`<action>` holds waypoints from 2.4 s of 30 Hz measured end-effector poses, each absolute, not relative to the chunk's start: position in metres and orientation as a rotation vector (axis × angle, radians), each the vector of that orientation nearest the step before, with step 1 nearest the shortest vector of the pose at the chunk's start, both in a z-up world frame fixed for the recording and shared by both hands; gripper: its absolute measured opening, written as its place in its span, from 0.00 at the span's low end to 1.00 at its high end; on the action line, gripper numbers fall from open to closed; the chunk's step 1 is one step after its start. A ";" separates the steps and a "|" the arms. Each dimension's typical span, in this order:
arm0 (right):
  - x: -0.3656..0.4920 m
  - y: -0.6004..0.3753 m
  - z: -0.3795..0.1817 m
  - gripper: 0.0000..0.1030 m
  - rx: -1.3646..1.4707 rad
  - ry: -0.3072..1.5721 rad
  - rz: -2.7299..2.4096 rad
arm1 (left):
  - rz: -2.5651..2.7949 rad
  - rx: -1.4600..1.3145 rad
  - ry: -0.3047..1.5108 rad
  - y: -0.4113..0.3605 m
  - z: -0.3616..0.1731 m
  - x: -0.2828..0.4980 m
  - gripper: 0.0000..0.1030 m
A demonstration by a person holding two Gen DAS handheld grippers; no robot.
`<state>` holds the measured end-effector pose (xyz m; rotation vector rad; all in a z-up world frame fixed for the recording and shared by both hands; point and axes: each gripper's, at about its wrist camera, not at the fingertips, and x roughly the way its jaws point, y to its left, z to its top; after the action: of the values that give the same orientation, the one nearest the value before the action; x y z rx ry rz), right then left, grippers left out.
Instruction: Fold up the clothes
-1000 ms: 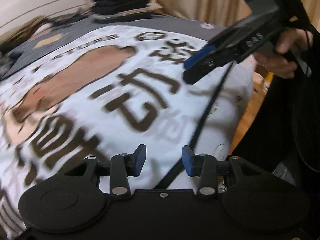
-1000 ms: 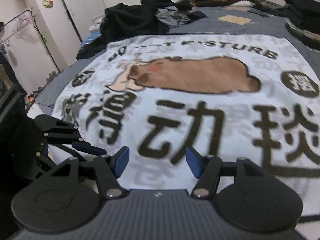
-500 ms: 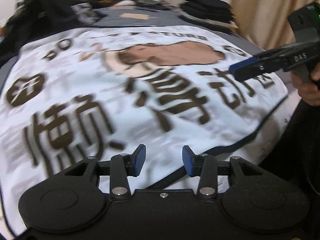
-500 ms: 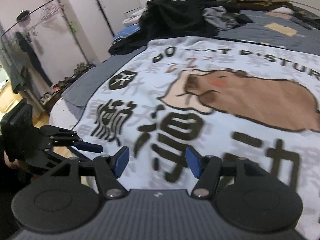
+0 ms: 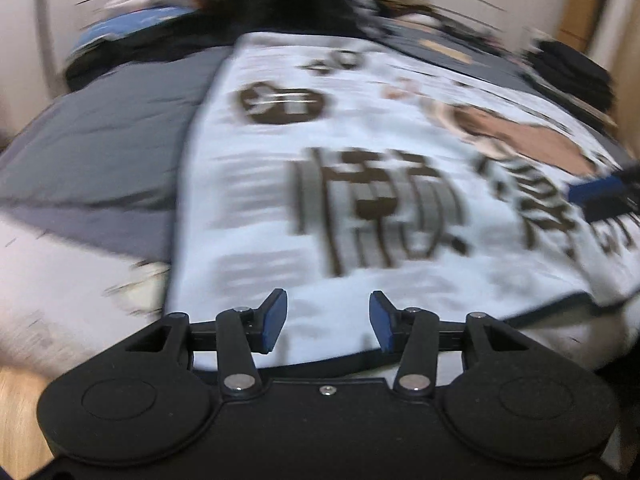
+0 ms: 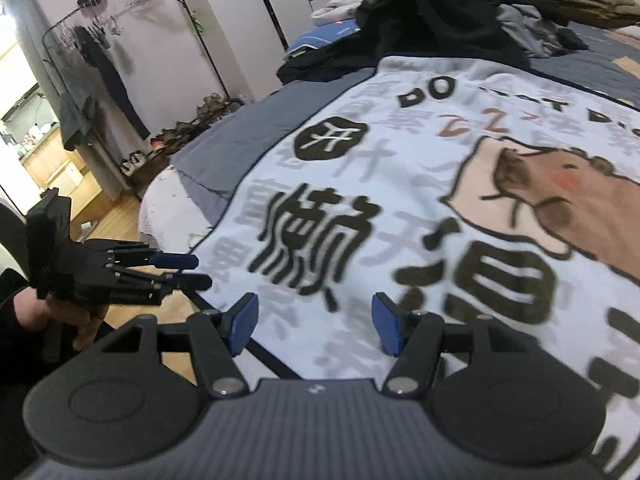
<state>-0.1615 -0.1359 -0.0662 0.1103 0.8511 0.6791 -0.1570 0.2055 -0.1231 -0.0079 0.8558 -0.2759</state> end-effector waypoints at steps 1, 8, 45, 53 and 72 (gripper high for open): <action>-0.161 -0.133 -0.066 0.60 0.114 0.848 0.687 | -0.239 -0.032 0.865 0.216 -0.124 -0.156 0.44; -0.161 -0.124 -0.069 0.60 0.113 0.854 0.694 | -0.039 -0.188 0.921 0.275 -0.128 -0.144 0.44; -0.158 -0.145 -0.061 0.60 0.139 0.832 0.652 | -0.040 0.009 1.088 0.272 -0.097 -0.126 0.38; -0.156 -0.156 -0.063 0.60 0.140 0.846 0.582 | -0.099 -0.041 0.906 0.233 -0.061 -0.139 0.73; -0.220 -0.203 -0.026 0.60 0.170 0.775 0.274 | -0.248 0.003 0.758 0.093 -0.016 -0.178 1.00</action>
<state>-0.2203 -0.2030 -0.0258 0.1702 0.7754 0.2736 -0.1779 0.0928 -0.0164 0.0027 0.7579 -0.2477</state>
